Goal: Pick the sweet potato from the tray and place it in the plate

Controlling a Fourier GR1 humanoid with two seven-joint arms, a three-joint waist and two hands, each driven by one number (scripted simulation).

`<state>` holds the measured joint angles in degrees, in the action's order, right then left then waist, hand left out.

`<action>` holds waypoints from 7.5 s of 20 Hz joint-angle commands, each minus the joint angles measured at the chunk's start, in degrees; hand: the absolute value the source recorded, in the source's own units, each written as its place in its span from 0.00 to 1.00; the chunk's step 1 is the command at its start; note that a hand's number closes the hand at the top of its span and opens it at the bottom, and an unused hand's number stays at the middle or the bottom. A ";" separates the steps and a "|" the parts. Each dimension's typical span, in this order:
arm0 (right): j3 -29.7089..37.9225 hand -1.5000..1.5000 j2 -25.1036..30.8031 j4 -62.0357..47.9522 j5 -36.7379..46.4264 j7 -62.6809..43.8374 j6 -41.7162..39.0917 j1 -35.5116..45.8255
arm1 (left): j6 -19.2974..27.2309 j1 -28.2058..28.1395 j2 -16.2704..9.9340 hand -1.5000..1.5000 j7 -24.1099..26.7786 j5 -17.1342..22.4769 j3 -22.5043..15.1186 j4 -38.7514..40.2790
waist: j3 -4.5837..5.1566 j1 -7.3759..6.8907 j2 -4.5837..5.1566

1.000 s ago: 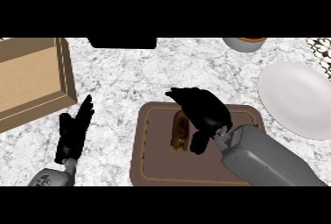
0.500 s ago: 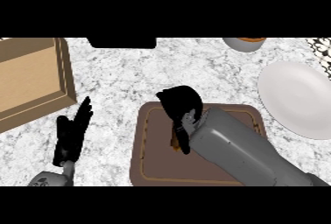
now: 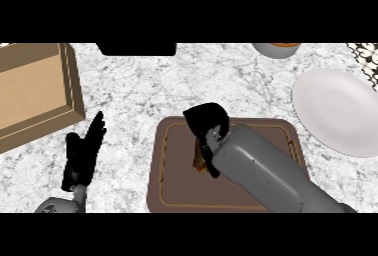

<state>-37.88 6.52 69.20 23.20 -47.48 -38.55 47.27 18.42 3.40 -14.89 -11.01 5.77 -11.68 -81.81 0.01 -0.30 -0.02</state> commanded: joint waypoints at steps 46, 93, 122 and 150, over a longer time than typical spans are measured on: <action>28.51 1.00 9.14 -0.64 27.78 22.18 41.04 -11.84 | -5.57 -0.74 4.67 0.50 -0.61 -5.43 6.25 0.07 | -0.03 0.70 0.02; 59.61 0.00 27.22 -42.91 14.30 60.17 39.09 -6.96 | -9.27 0.08 5.44 0.50 -1.10 -7.58 9.59 -1.26 | -0.12 -0.31 0.27; 71.71 0.00 29.38 -47.30 -10.71 80.14 32.00 -13.13 | -9.00 -5.03 9.40 0.50 -2.38 -10.39 7.96 -6.74 | -0.08 -0.55 0.18; 70.63 0.00 36.11 -57.73 -13.11 86.91 38.48 -18.92 | -8.96 0.07 11.05 0.50 -2.70 -12.95 9.56 -1.50 | -0.16 -0.52 0.41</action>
<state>32.00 42.77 11.80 11.30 36.42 -0.63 30.92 8.00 2.75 -5.32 -13.24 -5.80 -1.24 -84.26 -0.15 -1.07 0.46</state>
